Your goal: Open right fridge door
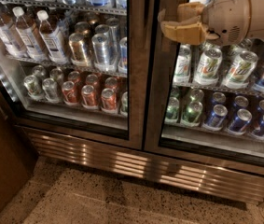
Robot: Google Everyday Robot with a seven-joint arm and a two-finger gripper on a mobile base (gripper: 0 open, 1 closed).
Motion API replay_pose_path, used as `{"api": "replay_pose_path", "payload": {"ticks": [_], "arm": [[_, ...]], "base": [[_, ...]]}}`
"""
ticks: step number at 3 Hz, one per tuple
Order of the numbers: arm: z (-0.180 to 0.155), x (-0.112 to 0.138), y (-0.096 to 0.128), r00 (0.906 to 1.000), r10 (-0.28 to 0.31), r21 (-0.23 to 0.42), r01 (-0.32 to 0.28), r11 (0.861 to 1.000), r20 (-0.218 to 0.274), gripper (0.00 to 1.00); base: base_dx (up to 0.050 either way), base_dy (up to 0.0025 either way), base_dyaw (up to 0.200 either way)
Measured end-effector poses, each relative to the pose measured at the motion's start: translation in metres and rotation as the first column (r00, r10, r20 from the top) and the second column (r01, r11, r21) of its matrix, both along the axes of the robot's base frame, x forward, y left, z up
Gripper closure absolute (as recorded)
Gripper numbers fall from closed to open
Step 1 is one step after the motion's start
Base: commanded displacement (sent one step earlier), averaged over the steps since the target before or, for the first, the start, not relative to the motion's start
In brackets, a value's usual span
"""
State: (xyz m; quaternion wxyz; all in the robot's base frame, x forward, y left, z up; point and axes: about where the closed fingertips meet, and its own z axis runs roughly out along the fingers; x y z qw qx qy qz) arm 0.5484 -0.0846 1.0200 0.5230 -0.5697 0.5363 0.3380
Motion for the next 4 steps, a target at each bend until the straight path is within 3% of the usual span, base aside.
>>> {"api": "replay_pose_path", "payload": {"ticks": [3,4], "arm": [[0.002,0.019,0.019,1.0,0.0,0.0,0.0,1.0,0.0,1.0],[0.012,0.017,0.041,1.0,0.0,0.0,0.0,1.0,0.0,1.0]], "base": [[0.0,0.0,0.0],[0.0,0.0,0.0]]}}
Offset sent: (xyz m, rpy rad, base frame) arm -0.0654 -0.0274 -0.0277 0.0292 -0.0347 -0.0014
